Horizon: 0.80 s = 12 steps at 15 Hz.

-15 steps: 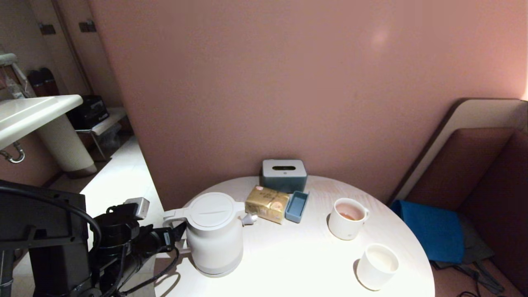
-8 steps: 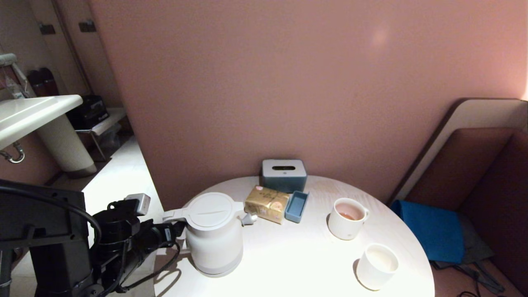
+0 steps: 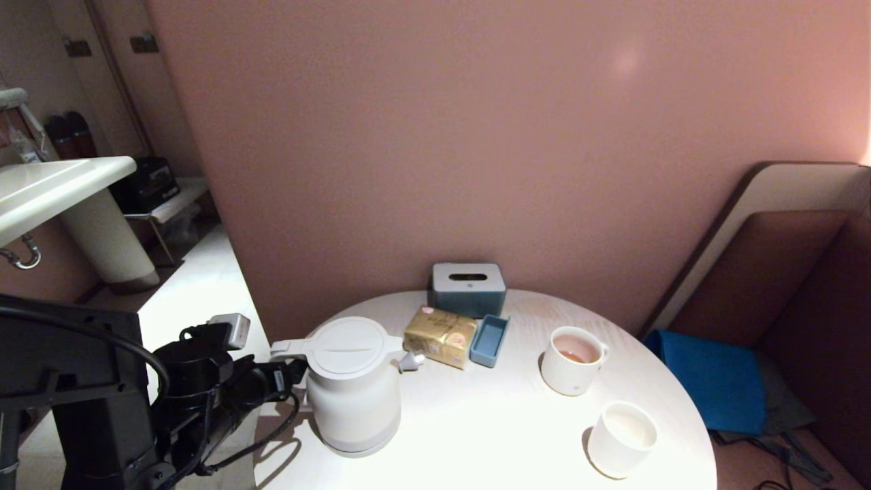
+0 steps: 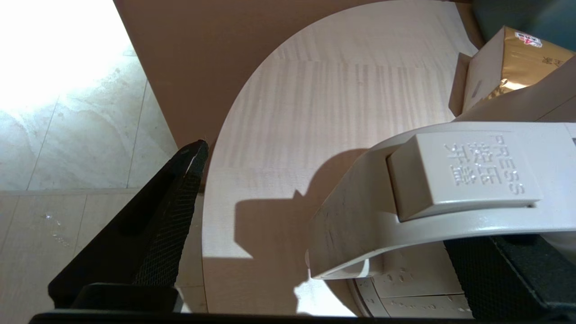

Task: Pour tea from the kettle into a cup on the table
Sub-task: Pick up the kettle

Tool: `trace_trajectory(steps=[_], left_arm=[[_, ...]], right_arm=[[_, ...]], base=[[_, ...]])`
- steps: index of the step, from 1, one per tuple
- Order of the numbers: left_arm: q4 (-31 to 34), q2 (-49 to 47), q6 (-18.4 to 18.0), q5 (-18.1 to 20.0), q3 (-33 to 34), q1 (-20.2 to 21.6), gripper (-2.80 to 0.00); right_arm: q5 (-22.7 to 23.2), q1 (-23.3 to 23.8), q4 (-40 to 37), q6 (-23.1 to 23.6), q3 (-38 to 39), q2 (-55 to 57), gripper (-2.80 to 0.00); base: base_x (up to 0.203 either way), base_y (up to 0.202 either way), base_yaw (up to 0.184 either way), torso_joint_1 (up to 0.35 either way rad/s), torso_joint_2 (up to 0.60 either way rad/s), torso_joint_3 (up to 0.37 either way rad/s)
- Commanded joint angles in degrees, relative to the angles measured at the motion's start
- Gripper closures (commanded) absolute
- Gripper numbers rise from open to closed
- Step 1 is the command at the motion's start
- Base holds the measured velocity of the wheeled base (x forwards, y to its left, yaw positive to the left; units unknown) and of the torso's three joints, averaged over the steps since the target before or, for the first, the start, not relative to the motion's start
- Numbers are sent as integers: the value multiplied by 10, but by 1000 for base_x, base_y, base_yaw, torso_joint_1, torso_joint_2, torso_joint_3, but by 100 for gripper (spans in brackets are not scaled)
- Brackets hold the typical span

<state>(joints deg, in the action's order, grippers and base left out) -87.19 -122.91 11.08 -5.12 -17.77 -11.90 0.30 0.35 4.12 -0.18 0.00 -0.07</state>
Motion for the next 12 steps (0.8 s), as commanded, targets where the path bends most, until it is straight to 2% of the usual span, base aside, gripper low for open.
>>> trace_trajectory(steps=[1, 12], left_arm=[[-28, -3, 1, -1, -2, 0, -280], [-28, -2, 2, -1, 10, 0, -280]], right_arm=[[0, 0, 0, 0, 0, 1, 0], [0, 0, 1, 0, 0, 1, 0]], base=[[0, 0, 0, 0, 0, 0], [0, 0, 0, 0, 0, 0]])
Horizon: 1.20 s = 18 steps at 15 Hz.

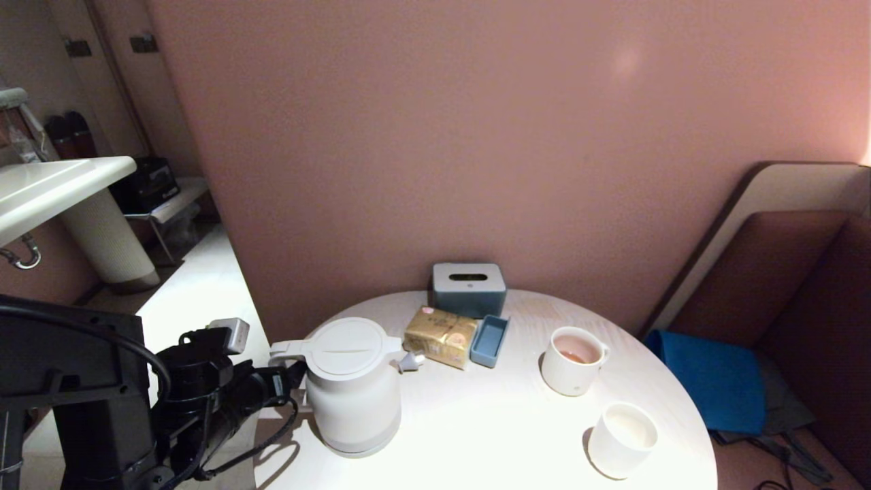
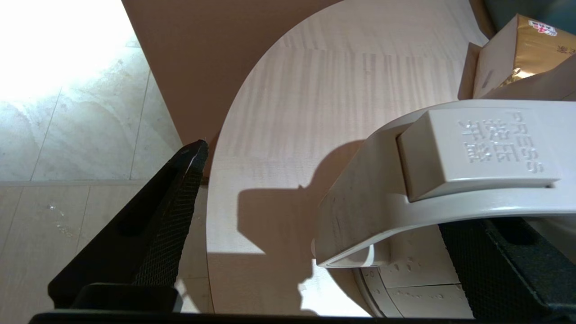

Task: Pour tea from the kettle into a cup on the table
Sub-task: Pick up the kettle

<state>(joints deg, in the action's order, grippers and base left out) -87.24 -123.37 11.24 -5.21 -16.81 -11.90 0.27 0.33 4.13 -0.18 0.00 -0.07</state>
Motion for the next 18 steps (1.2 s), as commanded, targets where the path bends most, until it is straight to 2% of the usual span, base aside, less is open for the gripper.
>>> trace_trajectory(steps=[1, 5, 10, 18], left_arm=[[-27, 2, 0, 0, -2, 0, -280], [-27, 0, -2, 0, -5, -1, -280], [-27, 0, -23, 0, -3, -1, -280], [-27, 1, -23, 0, -6, -1, -280]], right_arm=[[1, 0, 1, 0, 0, 1, 0], [1, 0, 1, 0, 0, 1, 0], [0, 0, 0, 0, 0, 1, 0], [1, 0, 1, 0, 0, 1, 0]], base=[[0, 0, 0, 0, 0, 0], [0, 0, 0, 0, 0, 0], [0, 0, 0, 0, 0, 0], [0, 0, 0, 0, 0, 0]])
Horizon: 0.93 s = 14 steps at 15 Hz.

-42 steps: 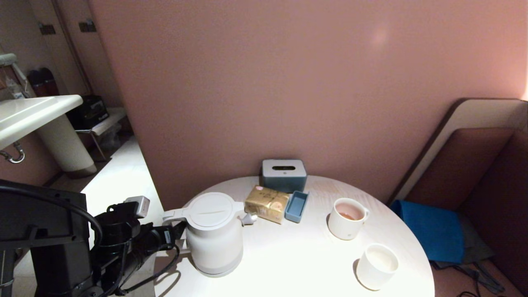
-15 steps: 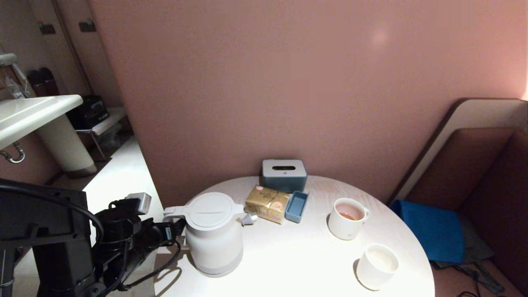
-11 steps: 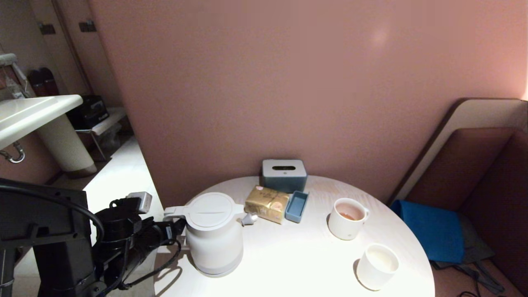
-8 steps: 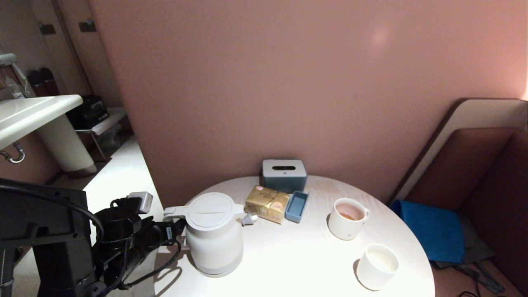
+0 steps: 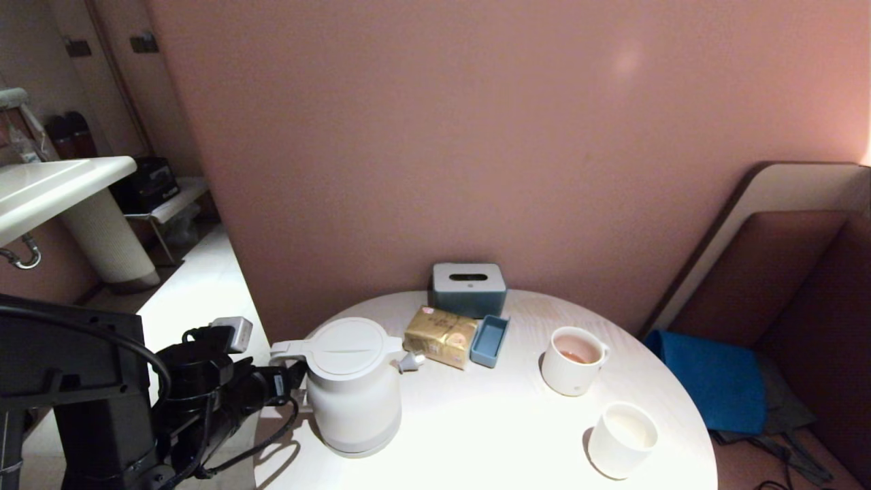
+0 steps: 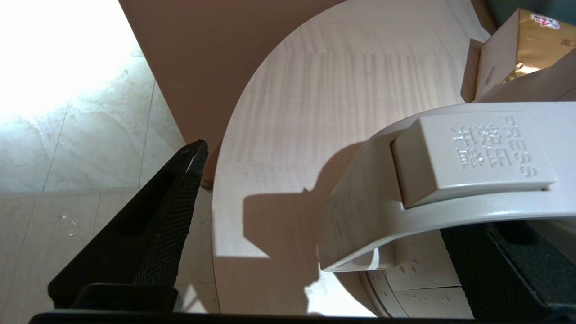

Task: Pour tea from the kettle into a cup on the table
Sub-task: Pick up the kettle

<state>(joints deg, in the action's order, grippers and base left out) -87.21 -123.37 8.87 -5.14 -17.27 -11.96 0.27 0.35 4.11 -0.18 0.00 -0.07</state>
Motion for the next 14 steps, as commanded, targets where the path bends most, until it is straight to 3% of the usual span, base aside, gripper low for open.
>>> trace_trajectory(steps=[1, 10, 11, 14], left_arm=[[-27, 1, 1, 0, -3, 0, -280], [-27, -4, 1, -12, -11, 0, -280], [-27, -4, 1, -11, -11, 0, 0], [-27, -5, 1, -12, -10, 0, 0]], right_arm=[[1, 0, 1, 0, 0, 1, 0], [1, 0, 0, 0, 0, 1, 0], [1, 0, 1, 0, 0, 1, 0], [1, 0, 0, 0, 0, 1, 0]], base=[[0, 0, 0, 0, 0, 0], [0, 0, 0, 0, 0, 0], [0, 0, 0, 0, 0, 0], [0, 0, 0, 0, 0, 0]])
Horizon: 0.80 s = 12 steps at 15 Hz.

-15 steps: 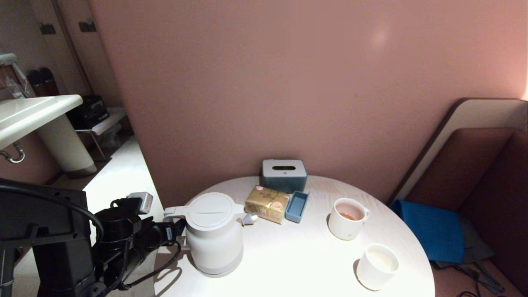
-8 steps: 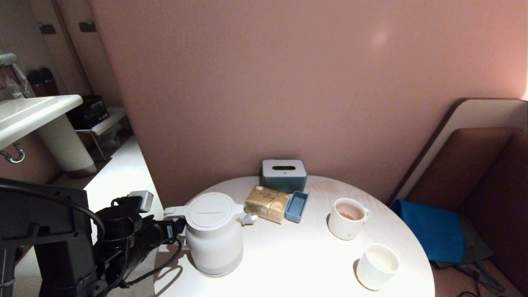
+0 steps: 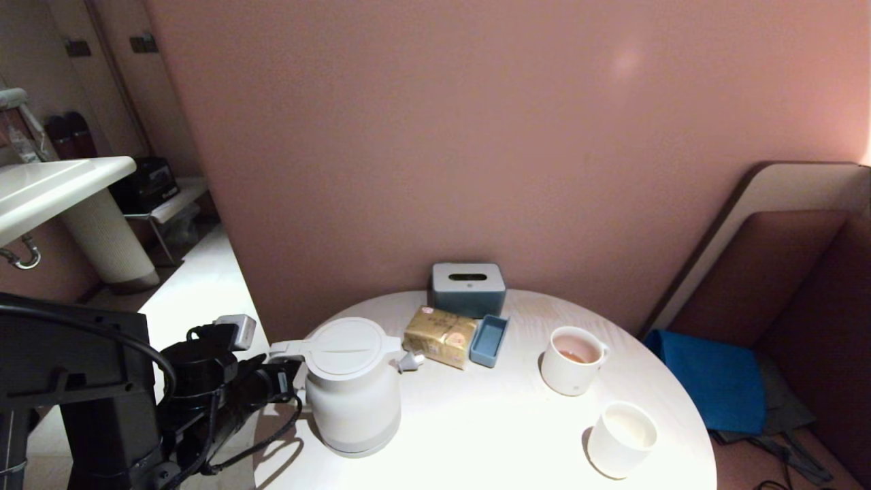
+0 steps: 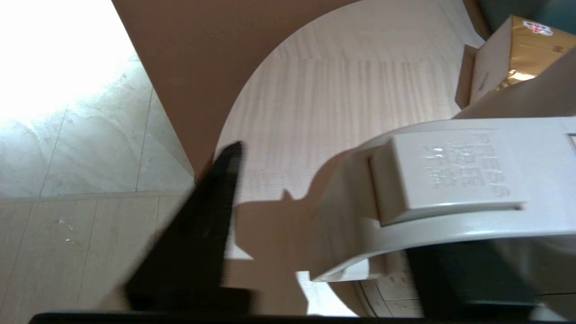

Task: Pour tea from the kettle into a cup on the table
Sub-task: Pick up the kettle

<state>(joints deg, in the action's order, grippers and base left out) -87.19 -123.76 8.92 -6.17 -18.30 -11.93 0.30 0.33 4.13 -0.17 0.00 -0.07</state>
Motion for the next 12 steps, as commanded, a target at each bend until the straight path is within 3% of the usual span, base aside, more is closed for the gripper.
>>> trace_trajectory(steps=[1, 12], left_arm=[[-28, 0, 1, -1, 0, 0, 0], [-28, 12, 4, 1, -24, -4, 0]], right_arm=[[0, 0, 0, 0, 0, 1, 0], [1, 0, 1, 0, 0, 1, 0]], base=[[0, 0, 0, 0, 0, 0], [0, 0, 0, 0, 0, 0]])
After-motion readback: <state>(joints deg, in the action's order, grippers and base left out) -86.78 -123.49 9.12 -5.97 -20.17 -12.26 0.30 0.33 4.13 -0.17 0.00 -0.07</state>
